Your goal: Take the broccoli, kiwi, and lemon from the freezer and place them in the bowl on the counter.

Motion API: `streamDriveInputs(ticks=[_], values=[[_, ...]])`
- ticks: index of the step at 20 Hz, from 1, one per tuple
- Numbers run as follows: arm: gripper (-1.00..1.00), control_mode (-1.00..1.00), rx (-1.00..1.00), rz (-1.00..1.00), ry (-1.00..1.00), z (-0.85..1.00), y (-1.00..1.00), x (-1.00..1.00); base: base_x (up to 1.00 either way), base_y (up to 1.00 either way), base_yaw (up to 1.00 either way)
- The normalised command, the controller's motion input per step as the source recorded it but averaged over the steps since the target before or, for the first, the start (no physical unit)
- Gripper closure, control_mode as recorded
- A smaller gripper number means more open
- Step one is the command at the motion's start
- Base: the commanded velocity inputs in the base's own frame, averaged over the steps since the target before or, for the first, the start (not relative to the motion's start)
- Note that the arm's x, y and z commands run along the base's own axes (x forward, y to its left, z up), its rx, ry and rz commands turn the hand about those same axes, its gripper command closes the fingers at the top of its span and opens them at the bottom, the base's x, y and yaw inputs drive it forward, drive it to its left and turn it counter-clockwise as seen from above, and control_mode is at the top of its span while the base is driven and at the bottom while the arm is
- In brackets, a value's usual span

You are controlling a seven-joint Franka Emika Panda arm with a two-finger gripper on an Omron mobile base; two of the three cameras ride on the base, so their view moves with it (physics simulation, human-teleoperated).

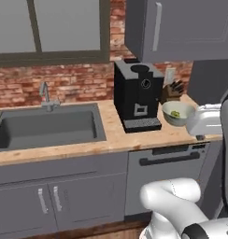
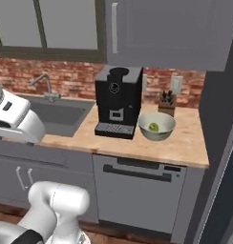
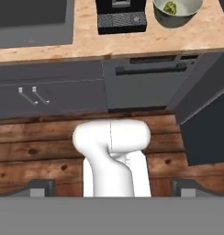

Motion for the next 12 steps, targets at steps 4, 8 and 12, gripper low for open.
streamDriveInputs(ticks=[4,8,12], values=[[-1.00,1.00,0.00,0.00,0.00,0.00,0.00,0.00,-0.90,-0.11,-0.63],[-1.00,1.00,0.00,0.00,0.00,0.00,0.00,0.00,-0.66,0.10,-0.87],[-1.00,1.00,0.00,0.00,0.00,0.00,0.00,0.00,-0.59,0.16,-0.90]])
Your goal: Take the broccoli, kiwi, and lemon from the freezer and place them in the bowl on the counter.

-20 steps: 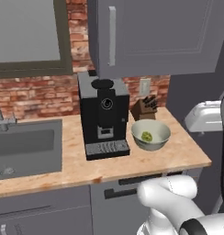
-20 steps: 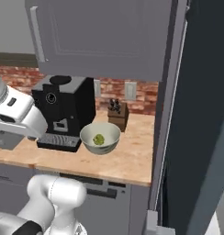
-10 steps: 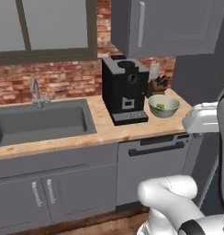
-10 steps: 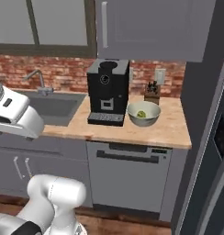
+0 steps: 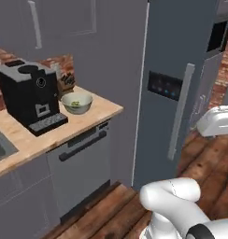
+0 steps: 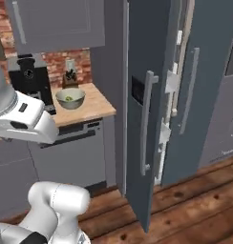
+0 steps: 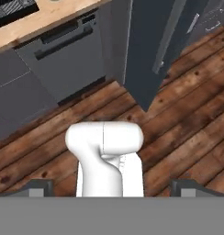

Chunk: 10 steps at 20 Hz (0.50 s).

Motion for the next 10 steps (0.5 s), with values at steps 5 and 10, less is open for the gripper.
streamDriveInputs(ticks=[5,10], values=[[-1.00,1.00,0.00,0.00,0.00,0.00,0.00,0.00,-0.28,0.09,-0.91],[-1.00,1.00,0.00,0.00,0.00,0.00,0.00,0.00,0.00,-0.12,-0.85]])
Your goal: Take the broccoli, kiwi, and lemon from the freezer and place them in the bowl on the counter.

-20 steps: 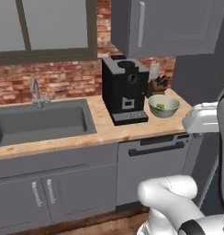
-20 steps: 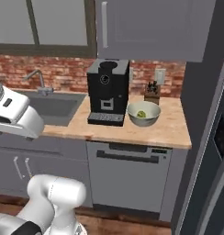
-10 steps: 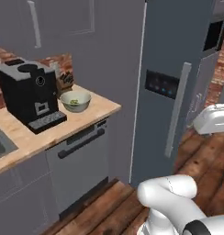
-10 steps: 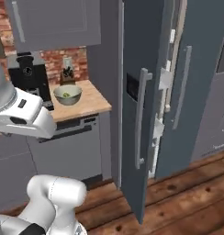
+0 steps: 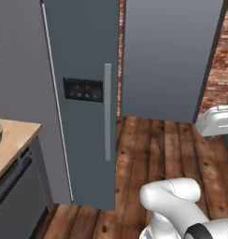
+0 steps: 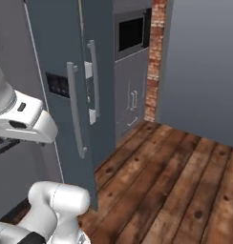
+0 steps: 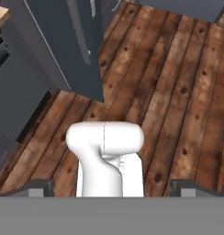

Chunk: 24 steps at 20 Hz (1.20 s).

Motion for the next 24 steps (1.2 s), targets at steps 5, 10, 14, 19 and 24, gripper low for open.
streamDriveInputs(ticks=[5,10,14,19,24], values=[[-1.00,1.00,0.00,0.00,0.00,0.00,0.00,0.00,0.04,-0.38,-0.73],[-1.00,1.00,0.00,0.00,0.00,0.00,0.00,0.00,0.33,-0.82,-0.29],[-1.00,1.00,0.00,0.00,0.00,0.00,0.00,0.00,0.94,-0.67,0.00],[-1.00,1.00,0.00,0.00,0.00,0.00,0.00,0.00,1.00,-0.38,0.03],[-1.00,1.00,0.00,0.00,0.00,0.00,0.00,0.00,0.95,-0.50,0.43]])
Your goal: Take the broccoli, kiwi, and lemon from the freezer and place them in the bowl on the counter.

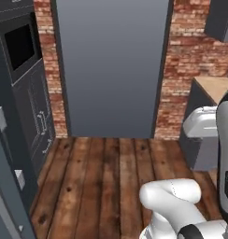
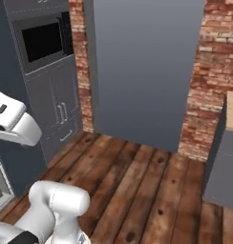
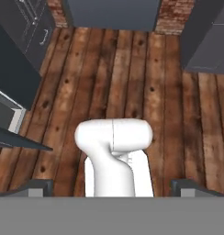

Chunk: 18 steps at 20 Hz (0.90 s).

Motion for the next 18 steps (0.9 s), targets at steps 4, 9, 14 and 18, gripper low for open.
streamDriveInputs(ticks=[4,9,14,18], values=[[-1.00,1.00,0.00,0.00,0.00,0.00,0.00,0.00,0.69,-0.54,0.69],[-1.00,1.00,0.00,0.00,0.00,0.00,0.00,0.00,0.58,-0.41,0.79],[-1.00,1.00,0.00,0.00,0.00,0.00,0.00,0.00,0.58,-0.28,0.85],[-1.00,1.00,0.00,0.00,0.00,0.00,0.00,0.00,0.50,-0.46,0.78]])
